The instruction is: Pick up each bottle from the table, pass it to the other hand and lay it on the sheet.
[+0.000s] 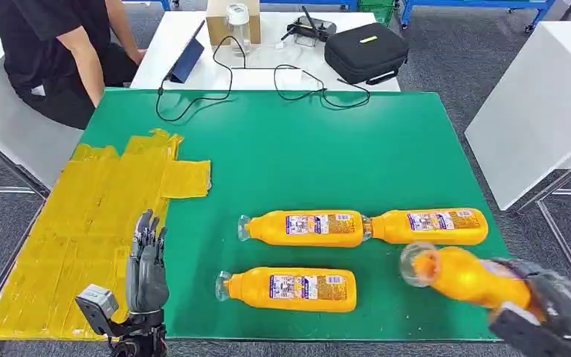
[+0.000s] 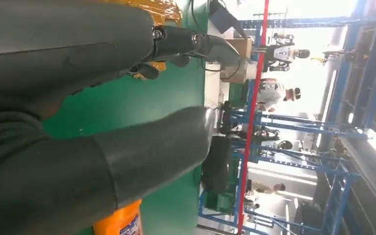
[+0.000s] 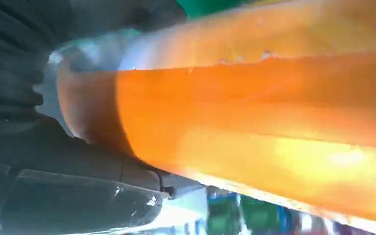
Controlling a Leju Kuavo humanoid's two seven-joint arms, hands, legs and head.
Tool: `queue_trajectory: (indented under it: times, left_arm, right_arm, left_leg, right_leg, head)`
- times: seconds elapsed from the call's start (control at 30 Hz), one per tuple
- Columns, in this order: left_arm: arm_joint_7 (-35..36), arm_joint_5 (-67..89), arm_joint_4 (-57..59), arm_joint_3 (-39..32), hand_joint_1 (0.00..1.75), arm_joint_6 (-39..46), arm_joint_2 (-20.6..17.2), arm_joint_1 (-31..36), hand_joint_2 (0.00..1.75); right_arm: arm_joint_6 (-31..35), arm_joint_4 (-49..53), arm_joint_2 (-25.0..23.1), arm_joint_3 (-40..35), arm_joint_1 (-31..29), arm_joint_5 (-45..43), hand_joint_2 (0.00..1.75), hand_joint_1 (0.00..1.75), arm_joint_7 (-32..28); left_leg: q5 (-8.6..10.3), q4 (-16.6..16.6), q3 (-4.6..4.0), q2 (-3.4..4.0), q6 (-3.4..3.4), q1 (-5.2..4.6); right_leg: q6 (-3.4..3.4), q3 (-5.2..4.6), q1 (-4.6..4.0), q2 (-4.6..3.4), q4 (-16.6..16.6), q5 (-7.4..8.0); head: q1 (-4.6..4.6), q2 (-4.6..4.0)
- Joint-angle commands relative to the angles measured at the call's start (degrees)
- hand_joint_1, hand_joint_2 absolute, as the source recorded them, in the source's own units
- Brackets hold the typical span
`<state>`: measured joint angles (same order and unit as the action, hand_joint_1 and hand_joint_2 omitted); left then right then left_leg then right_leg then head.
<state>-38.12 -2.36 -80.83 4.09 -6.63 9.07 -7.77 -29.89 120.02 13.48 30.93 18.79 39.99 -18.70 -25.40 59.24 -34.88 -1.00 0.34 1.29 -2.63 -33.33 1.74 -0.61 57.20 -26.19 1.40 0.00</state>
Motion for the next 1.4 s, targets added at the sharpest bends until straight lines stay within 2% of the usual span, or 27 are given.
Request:
queue_trajectory:
  times: [0.03, 0.07, 0.17, 0.27, 0.3, 0.33, 0.37, 0.4, 0.43, 0.47, 0.5, 0.53, 0.57, 0.63, 0.67, 0.73, 0.77, 0.87, 1.03, 1.1, 1.2, 1.4]
  left_arm:
    - [1.89, -1.1, 2.95, -1.52, 0.0, -3.72, -1.27, 5.81, 1.75]
    - [2.41, -1.77, 3.65, -1.59, 0.0, -4.38, -1.8, 7.08, 1.75]
    - [3.51, -2.27, 5.34, -1.54, 0.0, -3.68, -2.26, 9.99, 1.75]
    - [3.65, -2.16, 5.67, -0.75, 0.0, -4.23, -2.91, 10.5, 1.75]
    - [4.01, -4.56, 6.09, 1.06, 0.0, -2.78, -4.37, 11.78, 1.75]
    - [4.32, -3.67, 7.71, 1.12, 0.0, -2.04, -4.72, 15.22, 1.75]
    - [3.98, -1.84, 9.34, -0.76, 0.0, -3.19, -3.7, 17.17, 1.75]
    - [5.22, -1.19, 11.15, 0.23, 0.0, -1.45, -4.17, 21.27, 1.75]
    - [5.8, -0.81, 13.6, 0.72, 0.0, -0.78, -4.08, 24.58, 1.75]
    - [6.17, -0.76, 15.54, 1.02, 0.0, -0.4, -3.96, 26.98, 1.75]
    - [7.1, -2.0, 19.05, 0.96, 0.0, -0.7, -3.7, 30.41, 1.75]
    - [6.88, -2.27, 20.84, 1.14, 0.0, -0.54, -3.66, 31.86, 1.75]
    - [6.83, -2.28, 22.36, 1.44, 0.0, -0.26, -3.77, 33.17, 1.75]
    - [6.77, -3.18, 24.51, 1.34, 0.0, 0.19, -3.6, 35.36, 1.75]
    - [7.02, -3.7, 25.25, 1.24, 0.0, 0.27, -3.47, 36.29, 1.75]
    - [7.26, -4.2, 25.34, 1.46, 0.0, 0.47, -3.55, 36.78, 1.75]
    - [7.46, -5.1, 25.14, 1.24, 0.0, -0.22, -3.32, 36.8, 1.75]
    - [8.06, -5.16, 23.61, 1.79, 0.0, -0.05, -2.95, 36.47, 1.75]
    - [9.24, -5.09, 21.39, 2.36, 0.0, 0.13, -2.62, 35.77, 1.75]
    - [9.55, -5.38, 21.04, 2.59, 0.0, -0.31, -2.39, 35.97, 1.75]
    - [9.84, -5.79, 20.8, 2.65, 0.0, -0.73, -2.11, 36.21, 1.75]
    - [11.28, -8.48, 20.88, 3.46, 0.0, -3.68, -2.02, 36.71, 1.75]
  right_arm:
    - [-7.64, 8.63, -16.0, 29.47, -7.13, 2.12, 1.75, 1.75, -7.11]
    - [-7.44, 8.07, -16.4, 28.08, -7.62, 2.69, 1.75, 1.75, -7.72]
    - [0.32, 3.85, -15.74, 18.66, -6.92, 4.92, 1.75, 1.75, -5.97]
    - [0.69, 2.75, -14.58, 16.39, -6.71, 3.58, 1.75, 1.75, -5.89]
    - [3.81, 0.16, -13.21, 11.93, -7.4, 4.17, 1.75, 1.75, -4.28]
    - [9.17, -5.11, -10.18, 0.67, -8.47, 3.66, 1.75, 1.75, -1.54]
    - [12.63, -8.32, -8.87, -4.87, -10.05, 3.7, 1.75, 1.75, -0.07]
    - [20.12, -17.83, -6.43, -17.61, -16.7, 2.33, 1.75, 1.75, 2.67]
    - [24.63, -25.44, -6.97, -24.34, -23.03, 2.55, 1.75, 1.75, 3.67]
    - [28.84, -32.31, -6.71, -30.1, -28.38, 2.26, 1.75, 1.75, 5.41]
    - [32.3, -42.18, -7.97, -35.55, -36.62, 0.56, 1.75, 1.75, 4.84]
    - [34.57, -46.78, -8.04, -38.56, -40.31, -0.2, 1.75, 1.75, 5.47]
    - [36.22, -50.99, -8.81, -40.97, -44.11, -1.69, 1.75, 1.75, 5.43]
    - [37.43, -58.63, -12.37, -44.4, -51.73, -3.36, 1.75, 1.75, 5.43]
    - [37.8, -61.54, -14.45, -45.74, -54.94, -3.3, 1.75, 1.75, 5.92]
    - [38.7, -63.26, -16.66, -47.57, -57.84, -3.9, 1.75, 1.75, 7.54]
    - [38.57, -63.13, -17.81, -48.0, -58.63, -4.16, 1.75, 1.75, 7.79]
    - [38.17, -60.06, -19.08, -48.92, -58.34, -4.74, 1.75, 1.75, 9.31]
    - [37.42, -55.1, -19.18, -50.36, -56.25, -3.98, 1.75, 1.75, 11.37]
    - [36.95, -53.98, -19.23, -50.89, -55.93, -3.66, 1.75, 1.75, 11.77]
    - [36.68, -53.89, -19.58, -51.21, -56.18, -3.41, 1.75, 1.75, 12.28]
    - [35.91, -56.52, -20.78, -51.55, -57.48, -3.17, 1.75, 1.75, 13.2]
  left_leg:
    - [0.05, -0.09, 0.08, -0.19, 0.06, -0.03]
    - [0.05, -0.06, -0.02, -0.13, 0.02, -0.02]
    - [0.09, -0.18, 0.1, 0.07, 0.0, 0.04]
    - [0.03, -0.12, 0.06, 0.18, 0.02, 0.0]
    - [0.04, -0.16, 0.12, 0.23, 0.03, -0.01]
    - [0.06, -0.21, 0.16, 0.27, 0.05, 0.02]
    - [0.09, -0.15, 0.12, 0.32, 0.09, 0.05]
    - [0.13, -0.2, 0.18, 0.57, 0.11, 0.07]
    - [0.1, -0.1, 0.11, 0.79, 0.07, 0.14]
    - [0.24, -0.27, 0.23, 1.2, 0.13, 0.11]
    - [0.21, -0.14, -0.02, 0.96, 0.1, 0.12]
    - [0.35, -0.24, 0.08, 1.6, 0.1, 0.19]
    - [0.37, -0.24, 0.0, 1.44, 0.09, 0.14]
    - [0.7, -0.27, -0.14, 1.72, 0.0, 0.08]
    - [0.83, -0.1, -0.45, 1.35, -0.03, 0.05]
    - [1.28, -0.16, -0.69, 1.65, 0.01, 0.09]
    - [1.45, -0.12, -0.97, 1.13, -0.02, 0.02]
    - [1.72, -0.17, -1.21, 1.03, -0.13, 0.06]
    - [1.76, -0.14, -1.44, 0.46, -0.17, 0.08]
    - [1.75, -0.18, -1.41, 0.49, -0.13, 0.09]
    - [1.81, -0.12, -1.67, 0.39, -0.17, 0.03]
    - [1.79, -0.13, -1.59, 0.48, -0.15, 0.06]
  right_leg:
    - [0.21, 0.17, -0.03, 0.36, -0.09, -0.05]
    - [0.17, 0.06, -0.03, 0.25, -0.05, -0.02]
    - [0.24, 0.14, -0.1, 0.06, -0.18, 0.11]
    - [0.14, 0.06, -0.04, -0.07, -0.1, 0.08]
    - [0.2, 0.11, -0.05, -0.08, -0.14, 0.1]
    - [0.25, 0.15, -0.1, -0.08, -0.22, 0.14]
    - [0.17, 0.11, -0.1, -0.17, -0.19, 0.16]
    - [0.2, 0.13, -0.13, -0.39, -0.28, 0.29]
    - [0.12, 0.04, -0.18, -0.67, -0.2, 0.35]
    - [0.23, 0.04, -0.19, -0.98, -0.4, 0.61]
    - [0.11, 0.04, -0.17, -0.84, -0.19, 0.47]
    - [0.1, -0.07, -0.25, -1.45, -0.37, 0.89]
    - [0.11, -0.09, -0.2, -1.29, -0.3, 0.85]
    - [0.25, -0.53, -0.15, -1.49, -0.2, 1.3]
    - [0.15, -0.72, -0.09, -1.16, -0.01, 1.14]
    - [0.13, -1.15, -0.14, -1.4, -0.02, 1.59]
    - [0.02, -1.28, -0.03, -1.02, 0.13, 1.46]
    - [0.27, -1.62, -0.08, -0.86, 0.15, 1.73]
    - [0.16, -1.64, -0.09, -0.32, 0.2, 1.56]
    - [0.22, -1.59, -0.11, -0.3, 0.12, 1.57]
    - [0.17, -1.8, -0.02, -0.24, 0.21, 1.58]
    - [0.29, -1.74, -0.08, -0.26, 0.18, 1.6]
  head:
    - [0.0, 0.0]
    - [0.0, 0.0]
    - [0.0, 0.0]
    - [0.02, 0.0]
    - [0.02, 0.0]
    - [0.0, 0.0]
    - [0.0, 0.0]
    - [0.0, 0.0]
    - [0.0, 0.0]
    - [0.0, 0.0]
    - [0.0, 0.0]
    - [-0.02, 0.0]
    - [-0.04, 0.0]
    - [0.04, 0.0]
    - [0.02, 0.0]
    - [0.0, 0.0]
    - [0.0, 0.0]
    - [0.02, 0.0]
    - [0.0, 0.0]
    - [-0.04, 0.0]
    - [-0.04, 0.0]
    - [-0.02, 0.0]
